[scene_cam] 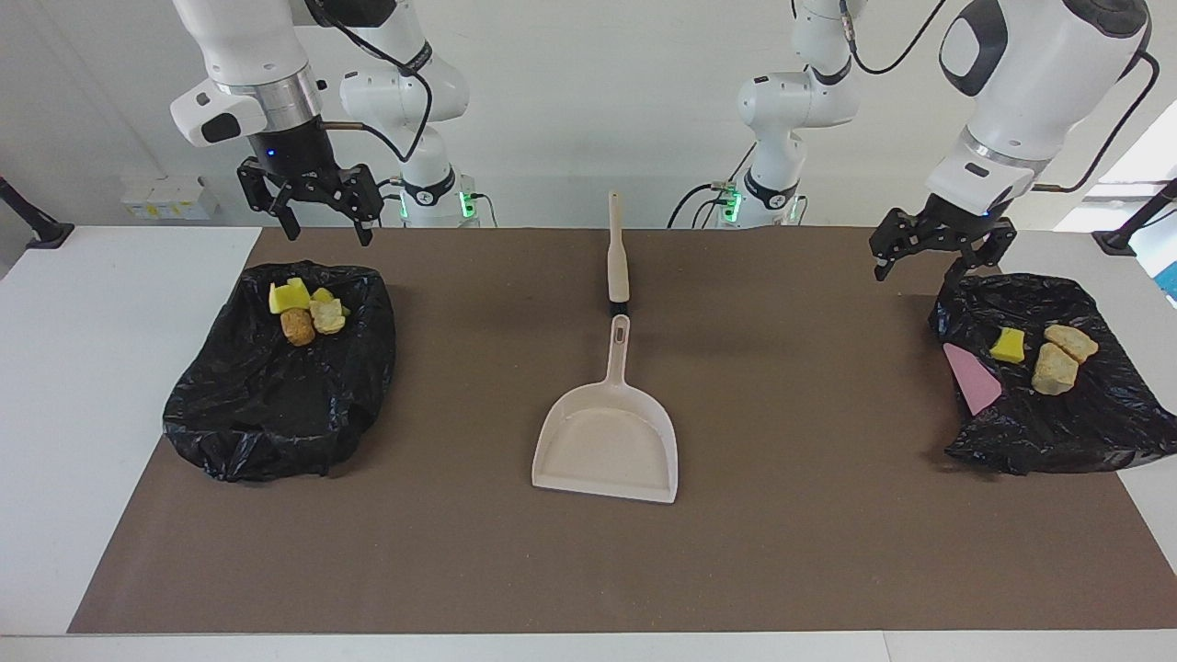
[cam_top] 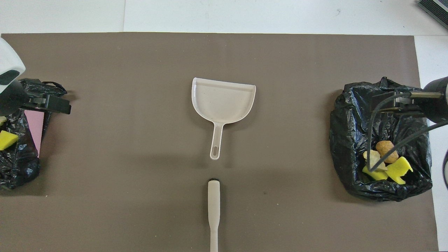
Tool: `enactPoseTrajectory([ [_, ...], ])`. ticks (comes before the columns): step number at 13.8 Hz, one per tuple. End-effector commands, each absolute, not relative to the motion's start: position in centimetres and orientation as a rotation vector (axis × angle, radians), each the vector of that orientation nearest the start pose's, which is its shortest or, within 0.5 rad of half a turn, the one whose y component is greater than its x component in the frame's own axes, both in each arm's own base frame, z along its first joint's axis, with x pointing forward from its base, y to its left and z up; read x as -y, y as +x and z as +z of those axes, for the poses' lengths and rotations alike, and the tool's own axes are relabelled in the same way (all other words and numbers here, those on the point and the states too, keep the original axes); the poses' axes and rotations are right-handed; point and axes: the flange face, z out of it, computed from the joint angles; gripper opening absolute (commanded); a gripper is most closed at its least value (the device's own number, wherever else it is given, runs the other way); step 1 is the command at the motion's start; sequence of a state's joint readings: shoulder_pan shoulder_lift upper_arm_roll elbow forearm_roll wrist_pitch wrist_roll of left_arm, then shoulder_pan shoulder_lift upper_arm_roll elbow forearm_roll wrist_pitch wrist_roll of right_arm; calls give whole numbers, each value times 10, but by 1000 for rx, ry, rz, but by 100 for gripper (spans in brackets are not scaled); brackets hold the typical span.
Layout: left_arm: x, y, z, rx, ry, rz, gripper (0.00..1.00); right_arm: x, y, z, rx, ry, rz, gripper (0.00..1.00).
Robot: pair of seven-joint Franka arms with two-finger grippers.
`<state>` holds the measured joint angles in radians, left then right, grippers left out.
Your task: Sweep and dump trash in bin
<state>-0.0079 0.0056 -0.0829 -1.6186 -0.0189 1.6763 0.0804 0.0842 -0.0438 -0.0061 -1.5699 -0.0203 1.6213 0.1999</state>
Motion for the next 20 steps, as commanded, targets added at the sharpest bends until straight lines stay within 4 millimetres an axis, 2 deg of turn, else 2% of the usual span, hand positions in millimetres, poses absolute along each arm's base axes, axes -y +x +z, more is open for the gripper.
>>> enactPoseTrajectory([
  [1, 49, 556, 606, -269, -3136, -48, 100, -36, 544, 659, -161, -3131, -164, 100],
  [4, 48, 553, 611, -262, -3137, -19, 100, -36, 543, 660, -159, -3131, -169, 100],
  [7, 49, 550, 631, -270, -3137, 7, 100, -36, 543, 660, -159, -3131, -167, 100],
  [20, 51, 548, 630, -283, -3138, 29, 100, -36, 543, 658, -159, -3130, -162, 100],
])
